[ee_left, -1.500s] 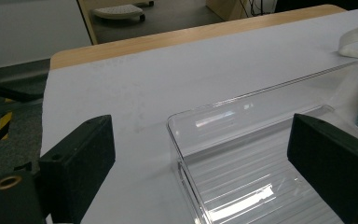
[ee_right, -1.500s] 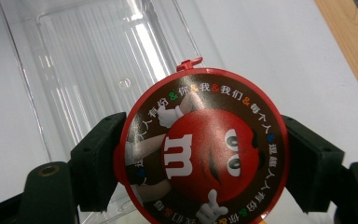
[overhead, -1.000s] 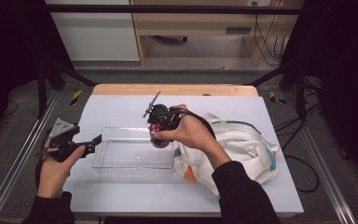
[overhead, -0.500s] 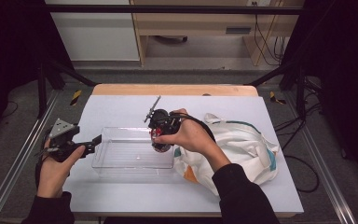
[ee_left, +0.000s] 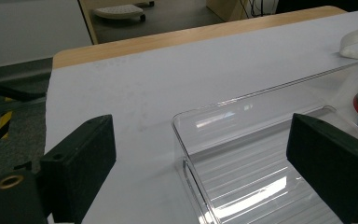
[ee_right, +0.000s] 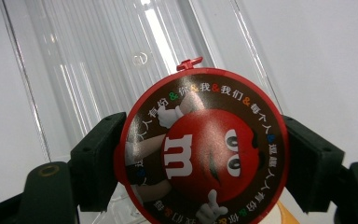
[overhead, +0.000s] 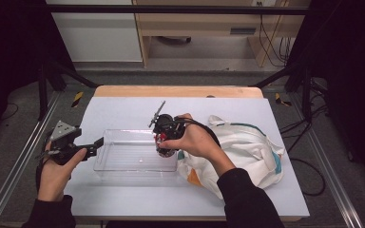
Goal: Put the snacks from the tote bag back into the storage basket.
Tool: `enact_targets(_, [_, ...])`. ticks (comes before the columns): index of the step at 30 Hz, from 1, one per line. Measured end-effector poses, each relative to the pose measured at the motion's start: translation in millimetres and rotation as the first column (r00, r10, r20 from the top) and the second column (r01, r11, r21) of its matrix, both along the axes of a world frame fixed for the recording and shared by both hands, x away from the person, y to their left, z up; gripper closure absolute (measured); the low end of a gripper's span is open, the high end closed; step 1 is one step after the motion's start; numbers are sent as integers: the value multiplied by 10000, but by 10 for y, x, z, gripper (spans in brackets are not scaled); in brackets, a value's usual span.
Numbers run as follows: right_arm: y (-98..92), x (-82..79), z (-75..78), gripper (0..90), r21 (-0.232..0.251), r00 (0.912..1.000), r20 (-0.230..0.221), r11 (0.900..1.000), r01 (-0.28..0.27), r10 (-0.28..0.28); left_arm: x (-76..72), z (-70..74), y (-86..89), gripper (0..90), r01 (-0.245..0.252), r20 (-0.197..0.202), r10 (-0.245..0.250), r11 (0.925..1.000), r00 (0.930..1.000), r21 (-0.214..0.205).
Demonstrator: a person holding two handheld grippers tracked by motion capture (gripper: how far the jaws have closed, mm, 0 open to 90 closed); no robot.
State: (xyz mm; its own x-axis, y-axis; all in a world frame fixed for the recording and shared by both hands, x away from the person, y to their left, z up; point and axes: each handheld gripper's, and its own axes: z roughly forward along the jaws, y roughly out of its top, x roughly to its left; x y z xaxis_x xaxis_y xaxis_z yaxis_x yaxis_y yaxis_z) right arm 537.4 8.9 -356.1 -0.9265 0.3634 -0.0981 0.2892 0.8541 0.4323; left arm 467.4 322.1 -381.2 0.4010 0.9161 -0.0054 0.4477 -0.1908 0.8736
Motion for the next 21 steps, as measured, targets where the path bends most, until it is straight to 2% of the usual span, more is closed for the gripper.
enact_targets(21, [52, 8, -175, 242, -141, 9999, -155, 9999, 72, -74, 9, -12, -2, 83, 21, -52, -21, 10000, 10000, 29])
